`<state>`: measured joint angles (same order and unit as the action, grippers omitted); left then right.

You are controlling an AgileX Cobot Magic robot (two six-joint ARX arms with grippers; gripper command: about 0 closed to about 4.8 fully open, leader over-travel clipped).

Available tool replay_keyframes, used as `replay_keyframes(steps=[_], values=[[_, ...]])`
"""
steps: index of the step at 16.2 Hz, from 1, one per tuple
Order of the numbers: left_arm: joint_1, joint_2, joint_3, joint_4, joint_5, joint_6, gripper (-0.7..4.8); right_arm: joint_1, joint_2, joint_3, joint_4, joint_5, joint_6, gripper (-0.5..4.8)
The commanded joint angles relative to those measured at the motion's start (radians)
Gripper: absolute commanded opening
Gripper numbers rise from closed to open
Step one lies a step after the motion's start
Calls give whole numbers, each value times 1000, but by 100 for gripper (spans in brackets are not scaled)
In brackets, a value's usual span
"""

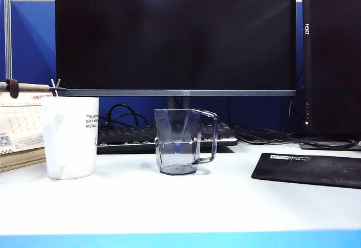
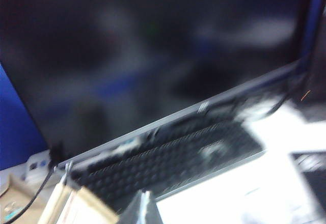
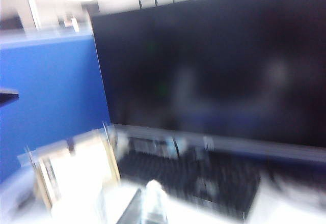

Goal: Swap the positions of the transparent plastic cup and the white ceramic cup.

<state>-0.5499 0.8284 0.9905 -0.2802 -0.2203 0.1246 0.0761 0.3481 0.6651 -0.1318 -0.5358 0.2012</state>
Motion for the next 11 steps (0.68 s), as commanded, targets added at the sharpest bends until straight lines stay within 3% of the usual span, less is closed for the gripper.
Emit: replay_keyframes(steps=[1,4,6,8,11], values=[[10,-14,-182,248,-113,57,-5,0,2,-96,17,-5,-104,-5],[92,-117,-359,473,-31,-68,-5,-2,2,-129,86,2,-94,-5],[187,-195,-458,477,71,-117,-5,-2,3,-130,143,-49,-29,-5],[249,-257,-556,504,86,-140,-5,-2,3,-146,143,-120,-15,-5],[298,-354,-707,514,87,-171,-5,-2,3,-294,213,-125,46,-5]])
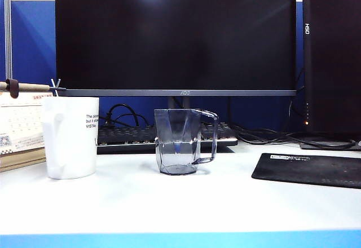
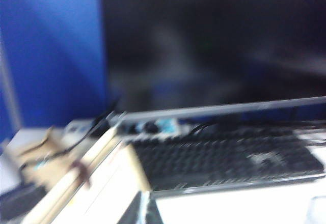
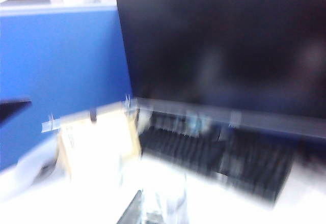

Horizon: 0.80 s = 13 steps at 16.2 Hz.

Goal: Swap the positions of the transparent plastic cup and the white ceramic cup.

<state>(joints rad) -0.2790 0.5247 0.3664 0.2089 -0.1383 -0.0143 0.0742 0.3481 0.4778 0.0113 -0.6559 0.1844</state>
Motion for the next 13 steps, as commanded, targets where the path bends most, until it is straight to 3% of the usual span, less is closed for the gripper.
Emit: replay_keyframes(steps=[1,4,6,8,11,13], values=[[47,-87,-137,28,19,-89,-5,0,3,-185,163,5,119,-5],[66,-154,-278,133,38,-226,-6,0,3,-367,446,80,266,-5],[66,-155,-332,146,48,-202,-5,0,2,-406,457,108,265,-5],[66,-157,-357,71,24,-179,-5,0,1,-453,457,163,266,-5],[66,-159,-357,92,3,-113,-5,-3,2,-478,400,330,225,-5],[66,-161,-356,16,-3,-141,-4,-3,1,-478,373,458,211,-5]])
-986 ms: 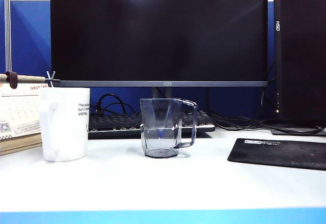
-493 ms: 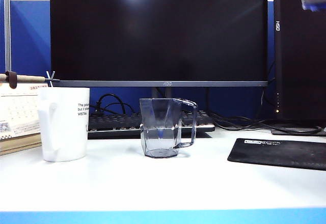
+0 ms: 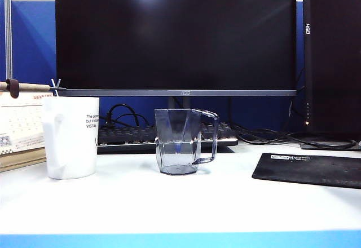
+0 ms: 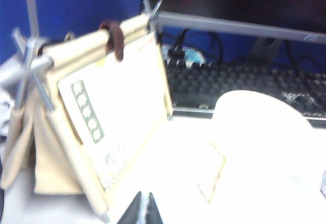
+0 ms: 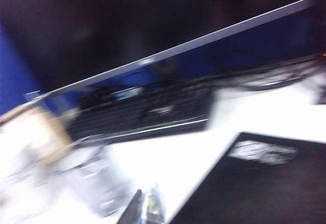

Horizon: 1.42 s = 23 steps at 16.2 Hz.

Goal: Swap the positions of the transparent plastic cup and the white ceramic cup.

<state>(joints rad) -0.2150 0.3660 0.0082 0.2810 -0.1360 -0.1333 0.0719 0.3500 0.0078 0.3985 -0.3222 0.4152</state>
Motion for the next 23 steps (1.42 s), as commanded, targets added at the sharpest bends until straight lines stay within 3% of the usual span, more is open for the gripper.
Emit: replay_keyframes(steps=[1,5,8,9,11,13,18,23], values=[[2,-3,2,-112,2,-80,-3,-1,-1,-8,-38,145,-20,-1],[2,-76,2,-290,9,-84,-3,0,-1,-8,-89,131,-20,8],[79,-169,2,-311,9,-84,-3,26,-3,-7,-89,137,-21,9],[103,-219,2,-310,8,-84,-3,69,-16,-8,-99,205,-23,9],[158,-364,2,-319,25,-84,-3,108,-154,-8,-201,179,-23,8],[193,-362,2,-238,24,-84,-3,69,-346,-6,-312,164,-22,9],[195,-362,2,-250,27,-84,-3,-39,-348,-8,-269,168,-24,9],[195,-362,2,-250,27,-84,-3,-38,-348,-8,-268,164,-23,9]])
